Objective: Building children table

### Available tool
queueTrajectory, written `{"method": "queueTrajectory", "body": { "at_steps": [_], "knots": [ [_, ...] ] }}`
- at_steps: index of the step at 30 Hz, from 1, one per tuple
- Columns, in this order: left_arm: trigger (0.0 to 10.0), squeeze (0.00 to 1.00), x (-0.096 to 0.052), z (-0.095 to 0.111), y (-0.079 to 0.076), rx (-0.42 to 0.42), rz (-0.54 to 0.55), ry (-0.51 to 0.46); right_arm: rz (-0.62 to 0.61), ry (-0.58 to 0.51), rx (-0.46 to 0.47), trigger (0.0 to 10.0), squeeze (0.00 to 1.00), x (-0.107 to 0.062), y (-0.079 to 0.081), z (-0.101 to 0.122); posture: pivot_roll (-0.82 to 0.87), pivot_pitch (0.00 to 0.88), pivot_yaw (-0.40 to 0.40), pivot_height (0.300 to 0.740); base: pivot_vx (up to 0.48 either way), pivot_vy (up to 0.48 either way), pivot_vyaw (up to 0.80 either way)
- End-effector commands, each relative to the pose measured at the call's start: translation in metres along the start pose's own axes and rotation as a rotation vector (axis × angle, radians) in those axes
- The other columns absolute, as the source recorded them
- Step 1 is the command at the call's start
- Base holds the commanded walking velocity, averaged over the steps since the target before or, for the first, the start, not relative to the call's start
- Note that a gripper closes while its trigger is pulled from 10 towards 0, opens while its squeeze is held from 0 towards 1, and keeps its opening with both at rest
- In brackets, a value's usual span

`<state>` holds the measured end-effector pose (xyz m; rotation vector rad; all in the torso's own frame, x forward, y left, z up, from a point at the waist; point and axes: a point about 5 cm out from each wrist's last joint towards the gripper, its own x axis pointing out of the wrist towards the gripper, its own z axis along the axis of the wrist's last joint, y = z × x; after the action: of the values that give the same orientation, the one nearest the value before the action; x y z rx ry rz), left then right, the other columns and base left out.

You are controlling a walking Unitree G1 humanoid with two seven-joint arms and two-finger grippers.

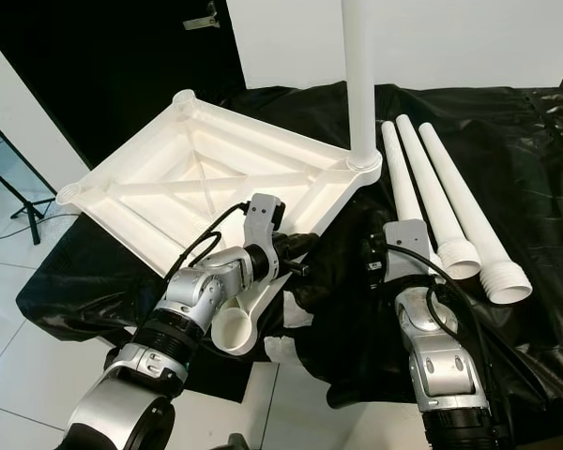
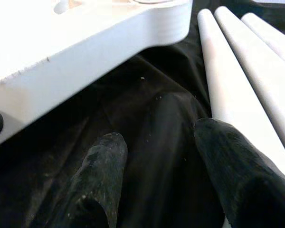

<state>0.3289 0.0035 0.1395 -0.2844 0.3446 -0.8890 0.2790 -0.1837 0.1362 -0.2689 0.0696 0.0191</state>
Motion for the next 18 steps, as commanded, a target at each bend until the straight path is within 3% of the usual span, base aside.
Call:
{"method": "queueTrajectory", "body": {
  "at_steps": [1,5,6,18],
  "knots": [
    [10.0,0.00,-0.004,0.005,-0.021,-0.036,-0.411,-0.083,0.018,0.010,0.003,10.0,0.00,0.001,0.005,-0.002,0.09,0.000,0.065,0.740,0.000,0.000,0.00],
    [10.0,0.05,0.003,-0.002,-0.024,-0.049,-0.394,-0.057,0.013,0.010,0.003,10.0,0.00,0.001,0.004,-0.001,0.09,0.000,0.068,0.740,0.000,0.000,0.00],
    [10.0,1.00,0.007,-0.005,-0.027,-0.052,-0.384,-0.045,0.010,0.009,0.003,10.0,0.00,0.000,0.004,-0.001,0.08,0.000,0.070,0.740,0.000,0.000,0.00],
    [10.0,1.00,0.012,-0.011,-0.042,-0.067,-0.372,-0.033,-0.002,0.007,0.005,10.0,0.00,-0.001,0.004,-0.001,0.08,0.000,0.078,0.740,0.000,0.000,0.00]
  ]
}}
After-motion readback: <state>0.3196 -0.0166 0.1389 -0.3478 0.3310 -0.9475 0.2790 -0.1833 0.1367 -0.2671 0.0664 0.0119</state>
